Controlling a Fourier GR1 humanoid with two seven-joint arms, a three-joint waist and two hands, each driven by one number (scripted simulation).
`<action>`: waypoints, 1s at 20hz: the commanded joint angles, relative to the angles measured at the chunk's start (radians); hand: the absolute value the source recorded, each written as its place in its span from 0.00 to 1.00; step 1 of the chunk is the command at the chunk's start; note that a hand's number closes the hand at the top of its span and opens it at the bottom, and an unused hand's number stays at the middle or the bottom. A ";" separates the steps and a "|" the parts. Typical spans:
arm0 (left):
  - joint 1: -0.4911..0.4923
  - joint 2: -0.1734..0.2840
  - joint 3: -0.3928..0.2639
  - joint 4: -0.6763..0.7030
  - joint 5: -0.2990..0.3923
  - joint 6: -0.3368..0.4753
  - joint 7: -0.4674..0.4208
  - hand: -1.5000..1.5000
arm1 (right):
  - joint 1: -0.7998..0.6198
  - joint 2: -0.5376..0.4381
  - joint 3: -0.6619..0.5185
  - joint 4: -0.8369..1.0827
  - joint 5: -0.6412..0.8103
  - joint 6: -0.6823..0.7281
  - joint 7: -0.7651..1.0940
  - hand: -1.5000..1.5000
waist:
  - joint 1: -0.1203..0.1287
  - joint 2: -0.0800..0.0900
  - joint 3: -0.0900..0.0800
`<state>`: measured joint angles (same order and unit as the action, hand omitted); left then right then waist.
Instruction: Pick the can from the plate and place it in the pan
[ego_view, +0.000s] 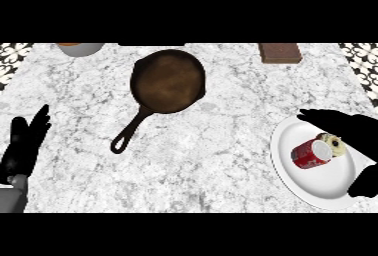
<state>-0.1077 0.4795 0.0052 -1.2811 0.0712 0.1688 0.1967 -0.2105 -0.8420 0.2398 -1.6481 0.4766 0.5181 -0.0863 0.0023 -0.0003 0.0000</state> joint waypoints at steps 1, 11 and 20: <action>-0.032 -0.020 0.013 0.004 -0.020 -0.027 0.042 0.50 | -0.020 0.073 0.007 0.044 0.099 0.020 -0.004 0.00 | 0.000 0.001 0.000; 0.058 -0.090 0.029 -0.132 -0.093 0.001 0.093 0.50 | 0.069 0.124 -0.050 0.047 0.241 0.028 -0.117 0.00 | -0.001 -0.001 0.000; -0.008 -0.090 0.094 -0.065 -0.122 -0.063 0.072 0.50 | -0.025 0.253 -0.065 0.242 0.374 -0.003 -0.191 0.00 | 0.002 0.001 0.000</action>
<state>-0.1068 0.4009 0.0898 -1.3124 -0.0312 0.1091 0.2315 -0.2069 -0.6333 0.1794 -1.4910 0.7957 0.5359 -0.2384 0.0023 -0.0001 -0.0001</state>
